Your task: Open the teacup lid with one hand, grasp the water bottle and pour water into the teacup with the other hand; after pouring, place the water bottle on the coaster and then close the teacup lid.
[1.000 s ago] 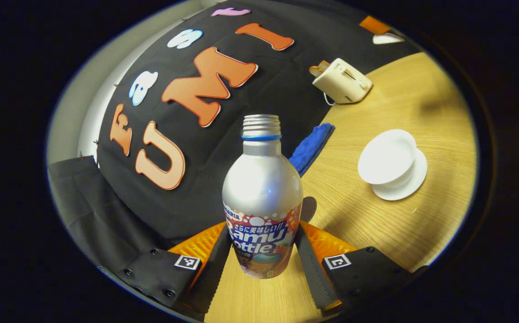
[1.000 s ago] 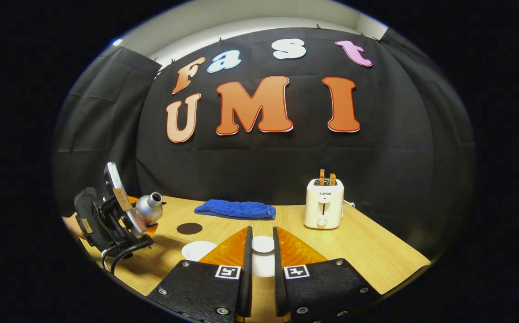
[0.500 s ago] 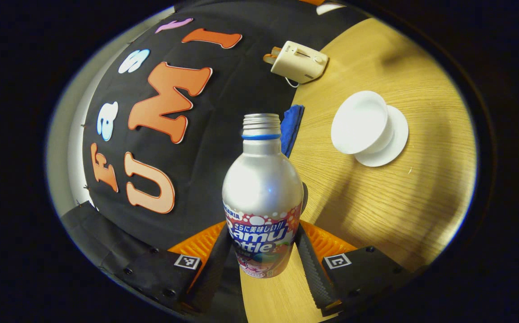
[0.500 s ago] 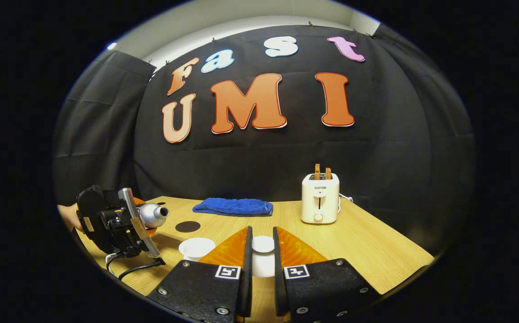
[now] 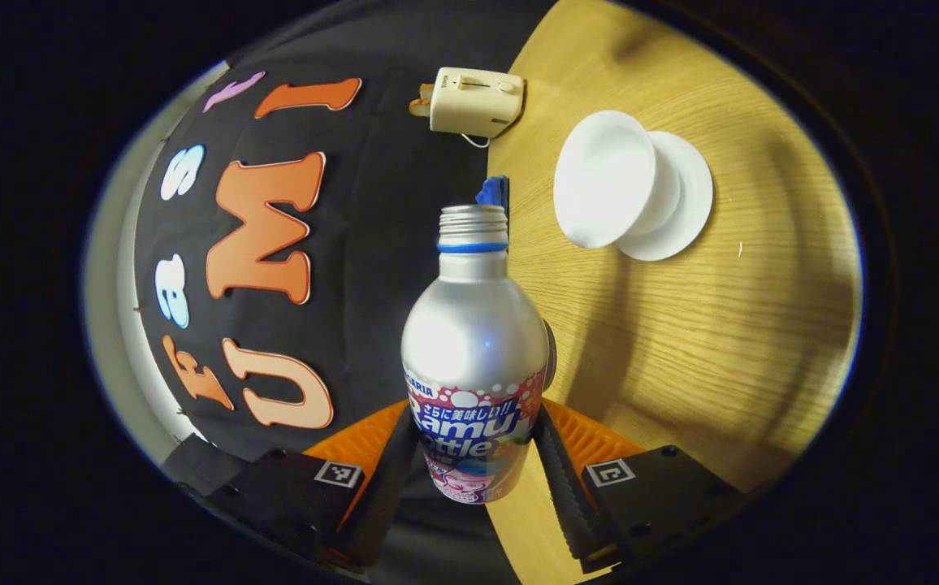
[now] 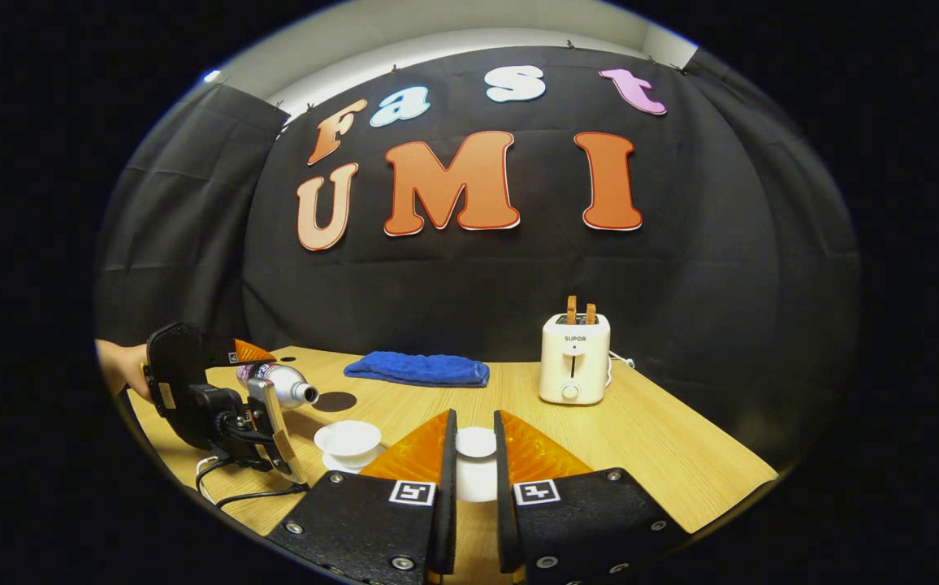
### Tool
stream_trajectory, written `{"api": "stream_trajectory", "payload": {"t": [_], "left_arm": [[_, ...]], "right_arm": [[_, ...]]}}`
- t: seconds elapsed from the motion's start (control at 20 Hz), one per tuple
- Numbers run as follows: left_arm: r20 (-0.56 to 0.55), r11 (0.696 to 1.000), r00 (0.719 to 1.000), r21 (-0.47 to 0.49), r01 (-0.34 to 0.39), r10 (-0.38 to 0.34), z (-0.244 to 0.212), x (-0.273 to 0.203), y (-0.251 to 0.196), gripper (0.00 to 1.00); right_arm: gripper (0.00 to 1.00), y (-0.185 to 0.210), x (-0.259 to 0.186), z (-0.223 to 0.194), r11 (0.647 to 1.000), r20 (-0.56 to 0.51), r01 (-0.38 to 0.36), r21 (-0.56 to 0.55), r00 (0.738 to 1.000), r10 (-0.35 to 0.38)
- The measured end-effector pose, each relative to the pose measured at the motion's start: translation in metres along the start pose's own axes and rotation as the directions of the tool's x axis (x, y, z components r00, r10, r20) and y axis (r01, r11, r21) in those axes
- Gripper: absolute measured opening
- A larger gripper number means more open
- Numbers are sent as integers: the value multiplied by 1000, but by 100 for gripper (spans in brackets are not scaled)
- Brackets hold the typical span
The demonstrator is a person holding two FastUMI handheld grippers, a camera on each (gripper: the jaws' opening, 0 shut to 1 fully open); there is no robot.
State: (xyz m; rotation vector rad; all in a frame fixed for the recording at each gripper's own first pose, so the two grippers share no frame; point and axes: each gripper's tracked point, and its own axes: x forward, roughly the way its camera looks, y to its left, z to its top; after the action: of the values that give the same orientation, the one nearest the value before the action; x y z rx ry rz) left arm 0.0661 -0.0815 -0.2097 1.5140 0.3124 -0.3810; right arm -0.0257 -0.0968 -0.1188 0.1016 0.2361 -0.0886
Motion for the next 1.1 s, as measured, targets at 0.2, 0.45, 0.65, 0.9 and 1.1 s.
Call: {"api": "stream_trajectory", "payload": {"t": [0.2, 0.45, 0.65, 0.9, 1.1], "left_arm": [[14, 994, 1000, 108, -22, 20, 6, 1, 13, 81], [38, 977, 999, 211, -42, 35, 10, -1, 24, 88], [49, 958, 998, 283, -43, 30, 12, -1, 29, 85], [26, 939, 1000, 343, -21, 13, 8, 7, 29, 85], [13, 919, 1000, 395, -22, 18, 8, 6, 39, 88]], "right_arm": [[21, -6, -1, 0, 1000, 3, 5, 5, 1000, -5], [21, -9, -1, -2, 1000, 1, 7, 1, 1000, -7], [21, -15, -2, -2, 1000, -3, 14, -9, 1000, -14], [21, -16, -1, 1, 1000, 4, 8, -10, 1000, -8], [21, -15, 2, -1, 1000, 1, 1, -15, 1000, -1]]}}
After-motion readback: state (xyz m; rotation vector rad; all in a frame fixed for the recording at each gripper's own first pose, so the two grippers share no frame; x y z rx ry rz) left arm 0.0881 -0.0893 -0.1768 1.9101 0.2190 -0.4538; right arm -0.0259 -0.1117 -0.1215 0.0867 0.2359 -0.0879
